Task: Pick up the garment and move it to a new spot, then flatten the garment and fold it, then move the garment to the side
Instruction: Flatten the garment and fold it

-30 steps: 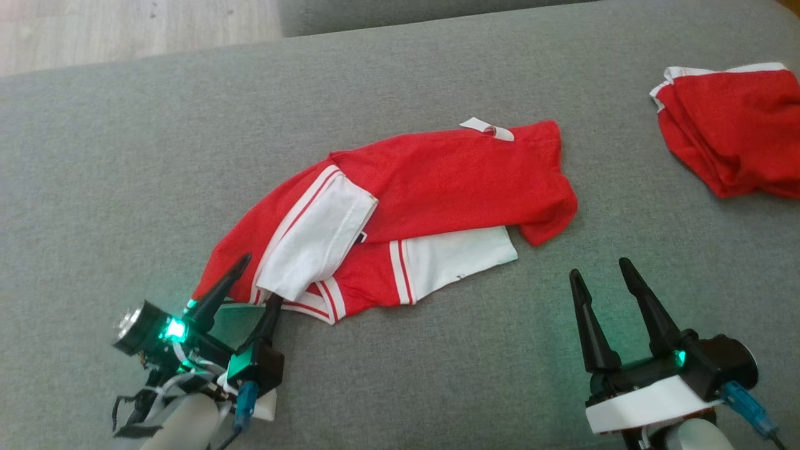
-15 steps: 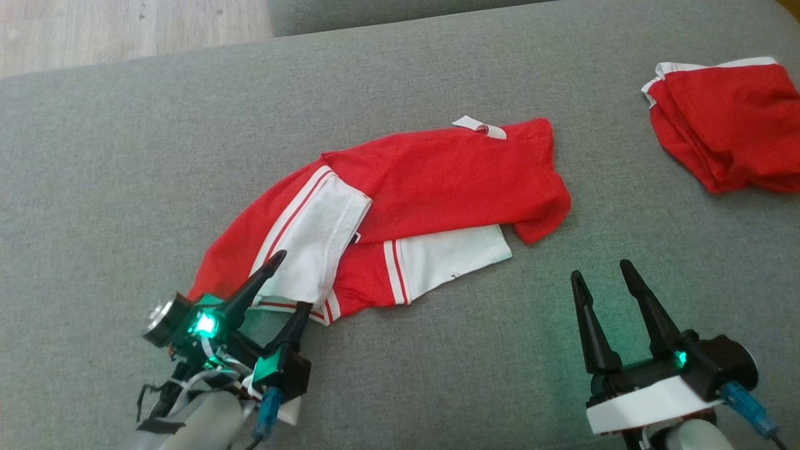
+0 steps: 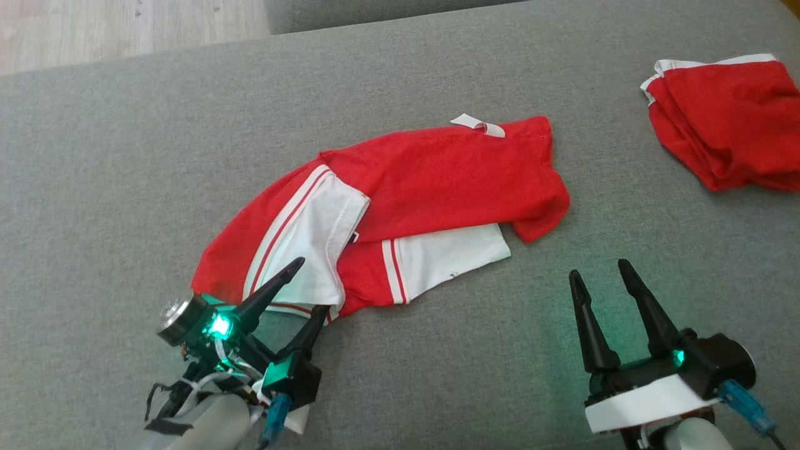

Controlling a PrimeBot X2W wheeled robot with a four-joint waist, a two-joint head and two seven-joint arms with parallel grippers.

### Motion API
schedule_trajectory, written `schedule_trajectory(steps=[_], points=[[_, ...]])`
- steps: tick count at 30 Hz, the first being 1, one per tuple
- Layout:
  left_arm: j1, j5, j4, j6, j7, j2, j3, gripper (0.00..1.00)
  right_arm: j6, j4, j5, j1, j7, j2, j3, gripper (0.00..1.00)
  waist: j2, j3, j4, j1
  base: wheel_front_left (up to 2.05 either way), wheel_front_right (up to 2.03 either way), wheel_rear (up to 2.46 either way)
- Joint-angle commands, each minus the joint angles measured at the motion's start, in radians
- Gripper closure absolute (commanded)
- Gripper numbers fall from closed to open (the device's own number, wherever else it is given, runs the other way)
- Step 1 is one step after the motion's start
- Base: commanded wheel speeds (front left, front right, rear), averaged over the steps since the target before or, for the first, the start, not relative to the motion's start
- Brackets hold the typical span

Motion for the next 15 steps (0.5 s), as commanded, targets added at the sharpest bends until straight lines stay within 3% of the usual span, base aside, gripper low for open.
schedule_trajectory(steps=[1,6,7,8,15], points=[[-0.051,-0.007,-0.013,-0.001,-0.005,0.024,0.027,0.0,0.007,-0.026,0.007,-0.034,-0.011,-0.01,0.022,0.0,0.0,0.001,-0.001,0.0,0.0,0.0,0.0],[-0.068,-0.016,0.013,-0.016,-0.005,0.014,0.009,0.0,0.007,-0.028,0.008,-0.038,-0.011,-0.009,0.023,0.0,0.0,0.003,-0.006,0.0,0.0,0.0,0.0],[-0.071,-0.02,0.021,-0.022,-0.005,0.012,0.006,0.2,0.007,-0.028,0.008,-0.038,-0.011,-0.009,0.023,0.0,0.0,0.003,-0.007,0.0,0.0,0.0,0.0],[-0.074,-0.023,0.026,-0.028,-0.005,0.01,0.003,1.0,0.007,-0.028,0.008,-0.038,-0.011,-0.009,0.022,0.0,0.0,0.003,-0.008,0.0,0.0,0.0,0.0],[-0.074,-0.056,-0.07,-0.001,-0.005,0.018,0.009,1.0,0.007,-0.044,0.009,-0.038,-0.011,-0.006,0.011,0.0,0.0,-0.007,0.016,0.0,0.0,0.0,0.0]])
